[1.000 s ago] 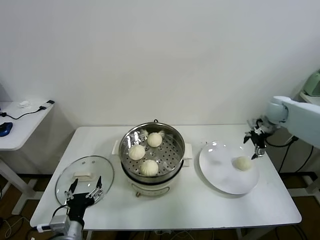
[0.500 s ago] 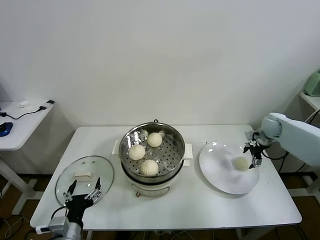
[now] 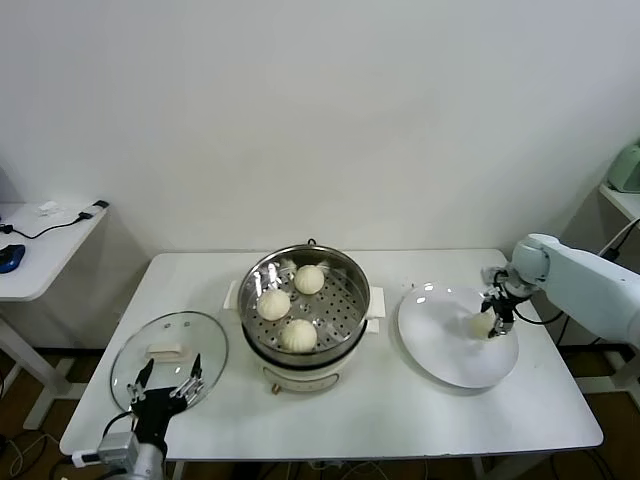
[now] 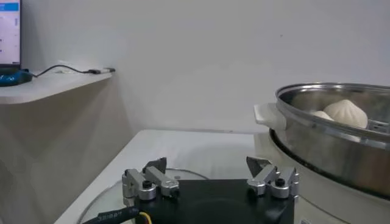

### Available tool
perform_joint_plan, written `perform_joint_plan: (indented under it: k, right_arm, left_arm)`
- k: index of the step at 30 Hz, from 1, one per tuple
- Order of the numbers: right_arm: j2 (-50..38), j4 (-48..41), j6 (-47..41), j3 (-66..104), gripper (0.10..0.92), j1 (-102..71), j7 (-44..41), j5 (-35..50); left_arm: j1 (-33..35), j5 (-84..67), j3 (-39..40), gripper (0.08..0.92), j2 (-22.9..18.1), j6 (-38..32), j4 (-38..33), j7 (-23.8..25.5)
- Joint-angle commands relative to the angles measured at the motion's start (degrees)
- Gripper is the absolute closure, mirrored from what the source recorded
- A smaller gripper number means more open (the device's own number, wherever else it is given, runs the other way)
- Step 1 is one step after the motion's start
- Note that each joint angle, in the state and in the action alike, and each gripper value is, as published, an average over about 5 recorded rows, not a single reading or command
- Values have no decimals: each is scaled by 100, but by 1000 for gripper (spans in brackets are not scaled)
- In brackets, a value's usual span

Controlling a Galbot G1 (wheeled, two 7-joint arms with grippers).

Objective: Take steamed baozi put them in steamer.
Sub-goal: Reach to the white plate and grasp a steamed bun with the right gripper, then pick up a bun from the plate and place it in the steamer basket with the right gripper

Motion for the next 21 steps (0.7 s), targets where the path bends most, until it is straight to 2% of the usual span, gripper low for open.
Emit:
perform_joint_plan:
  k: [1,5,9,15,21]
  right_arm:
    - [-136,404,-158,-157,380,401,6,239]
    - [-415,1347,-487,-974,380,1477,42,1076]
    - [-435,2552,-896,-2341,381,3241,158,2357]
    - [205,3874,-1437,-3329,380,5192,411,4254]
    - [1049,4485,-2050,-2985,381,5649,905,5373]
  left_arm:
    - [0,3,4,177,-4,7,-10,0]
    - [4,9,10,177,-17,26,-53,8]
    - [-7,13,26,177,-18,38,-72,10]
    - [-14,14,68,177,-23,74,-136,24]
    - [-12,3,94,177,-6,78,-173,29]
